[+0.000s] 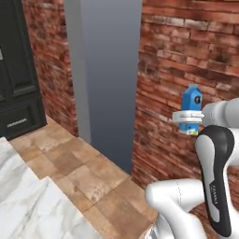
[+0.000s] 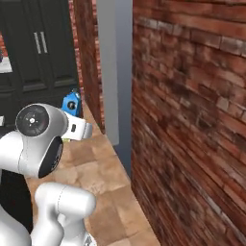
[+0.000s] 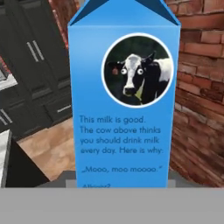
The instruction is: Take a sugar cube from the saucer and place it inside the coffee. Then, grab milk from the fridge and place it next to the coffee on the counter to sweeten the coffee.
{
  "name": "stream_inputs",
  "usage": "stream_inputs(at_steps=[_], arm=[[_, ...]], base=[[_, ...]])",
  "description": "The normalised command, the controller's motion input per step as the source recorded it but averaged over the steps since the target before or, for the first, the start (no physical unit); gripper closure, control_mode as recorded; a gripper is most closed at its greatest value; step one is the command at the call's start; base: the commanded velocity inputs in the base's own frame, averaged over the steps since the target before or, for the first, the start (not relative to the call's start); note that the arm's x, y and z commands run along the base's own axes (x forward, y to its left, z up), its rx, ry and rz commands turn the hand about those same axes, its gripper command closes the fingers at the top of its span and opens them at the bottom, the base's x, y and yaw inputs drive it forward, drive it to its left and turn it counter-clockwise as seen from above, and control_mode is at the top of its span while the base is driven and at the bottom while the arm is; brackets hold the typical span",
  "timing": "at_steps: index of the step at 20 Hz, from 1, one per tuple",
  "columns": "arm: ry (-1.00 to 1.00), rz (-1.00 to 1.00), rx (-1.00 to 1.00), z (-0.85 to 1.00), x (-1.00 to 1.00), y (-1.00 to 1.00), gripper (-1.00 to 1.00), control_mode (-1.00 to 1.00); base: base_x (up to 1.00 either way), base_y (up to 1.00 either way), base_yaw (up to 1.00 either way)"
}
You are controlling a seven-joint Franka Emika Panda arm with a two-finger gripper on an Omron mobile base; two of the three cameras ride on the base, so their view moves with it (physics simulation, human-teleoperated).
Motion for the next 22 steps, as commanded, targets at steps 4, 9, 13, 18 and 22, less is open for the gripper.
stream_inputs(at_steps=[4, 9, 13, 18, 22], arm=[[0.0, 0.0, 0.0, 0.0, 0.0, 0.0, 1.0, 1.0], [0.0, 0.0, 0.0, 0.0, 0.0, 0.0, 1.0, 1.0], [0.0, 0.0, 0.0, 0.0, 0.0, 0.0, 1.0, 1.0], [0.0, 0.0, 0.0, 0.0, 0.0, 0.0, 1.0, 1.0], [0.0, 0.0, 0.0, 0.0, 0.0, 0.0, 1.0, 1.0]], base=[[1.0, 0.0, 0.59], [1.0, 0.0, 0.6], [1.0, -0.01, 0.6], [1.0, -0.36, 0.5], [1.0, -0.82, 0.34]])
